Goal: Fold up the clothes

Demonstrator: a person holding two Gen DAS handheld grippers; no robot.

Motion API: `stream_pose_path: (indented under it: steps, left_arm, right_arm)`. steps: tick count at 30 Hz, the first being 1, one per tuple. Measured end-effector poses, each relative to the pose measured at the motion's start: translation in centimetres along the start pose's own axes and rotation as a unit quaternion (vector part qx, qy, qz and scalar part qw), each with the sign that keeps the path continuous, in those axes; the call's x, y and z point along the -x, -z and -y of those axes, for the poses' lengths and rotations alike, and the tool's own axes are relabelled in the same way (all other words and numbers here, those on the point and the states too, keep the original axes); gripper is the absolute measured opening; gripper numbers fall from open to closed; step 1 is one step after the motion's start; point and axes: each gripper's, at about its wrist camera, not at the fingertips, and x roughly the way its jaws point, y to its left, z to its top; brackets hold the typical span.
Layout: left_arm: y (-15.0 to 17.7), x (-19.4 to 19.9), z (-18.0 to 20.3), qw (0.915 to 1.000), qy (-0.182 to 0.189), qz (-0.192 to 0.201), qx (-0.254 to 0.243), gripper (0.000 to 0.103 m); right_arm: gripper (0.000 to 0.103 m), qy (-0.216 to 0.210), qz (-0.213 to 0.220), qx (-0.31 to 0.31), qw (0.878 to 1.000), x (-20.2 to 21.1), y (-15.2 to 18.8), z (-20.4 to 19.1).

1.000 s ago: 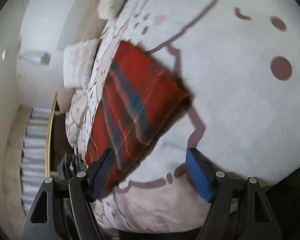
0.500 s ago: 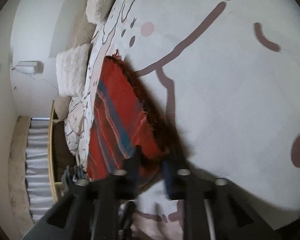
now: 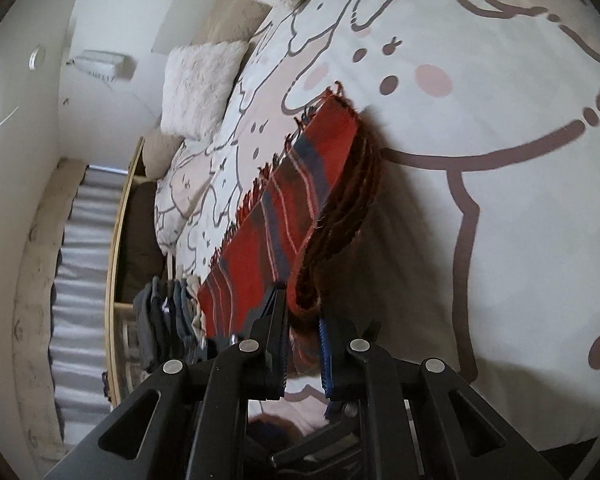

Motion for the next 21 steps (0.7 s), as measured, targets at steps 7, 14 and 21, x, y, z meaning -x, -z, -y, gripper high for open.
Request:
stream_pose_path:
  steps: [7, 14, 21]
  left_arm:
    - [0.3, 0.1, -1.5, 0.9993, 0.012, 0.008, 0.035, 0.010]
    - [0.2, 0.6, -4.4, 0.9947, 0.033, 0.012, 0.097, 0.010]
    - [0.2, 0.8, -3.3, 0.9963, 0.039, 0.010, 0.076, 0.010]
  right_arm:
    - [0.014, 0.010, -0.015, 0.013, 1.000, 0.3, -0.5, -0.4]
    - [0.103, -0.019, 0.035, -0.022, 0.999, 2.6, -2.4, 1.5]
    - [0.103, -0.053, -0.106, -0.092, 0.989, -5.1, -7.7, 4.1]
